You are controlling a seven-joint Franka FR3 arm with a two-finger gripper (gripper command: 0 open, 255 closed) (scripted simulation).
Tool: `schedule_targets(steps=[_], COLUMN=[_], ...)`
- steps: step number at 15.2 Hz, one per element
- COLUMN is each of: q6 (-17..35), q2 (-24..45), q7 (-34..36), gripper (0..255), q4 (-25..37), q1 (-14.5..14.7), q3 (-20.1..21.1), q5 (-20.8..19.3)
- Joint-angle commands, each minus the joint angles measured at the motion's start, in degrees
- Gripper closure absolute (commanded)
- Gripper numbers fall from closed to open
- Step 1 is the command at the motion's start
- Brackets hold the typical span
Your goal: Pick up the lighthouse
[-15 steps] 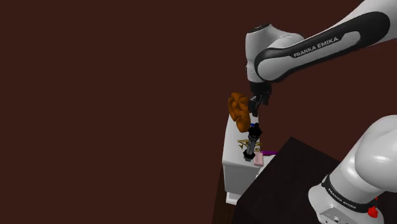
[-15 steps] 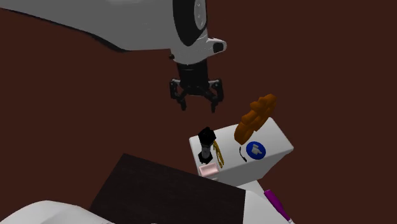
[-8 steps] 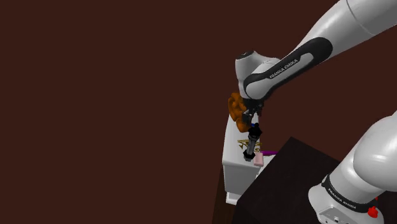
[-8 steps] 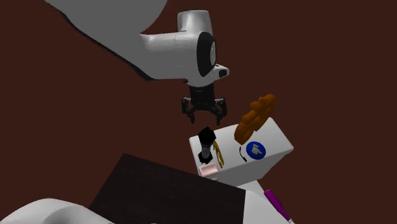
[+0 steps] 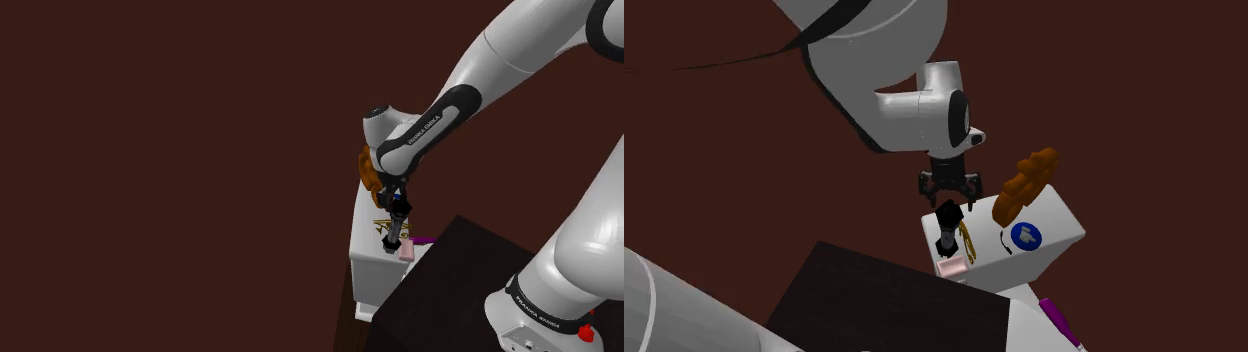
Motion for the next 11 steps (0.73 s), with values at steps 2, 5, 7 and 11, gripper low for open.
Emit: schedule_targets(steps=[2,5,7,11], q6=[2.2,3.4,3.3,3.3], q2=[2.4,3.6,3.6,3.6], q7=[0.8,1.3,1.3,1.3], gripper=[0,0,255,255], q4=[0.1,0.1,0.2,0.1], q1=[-0.1,0.0,0.0,0.0], q3=[-0.2,-0.3,-0.3,-0.3], q5=[-0.8,-1.3,-1.2,-1.2])
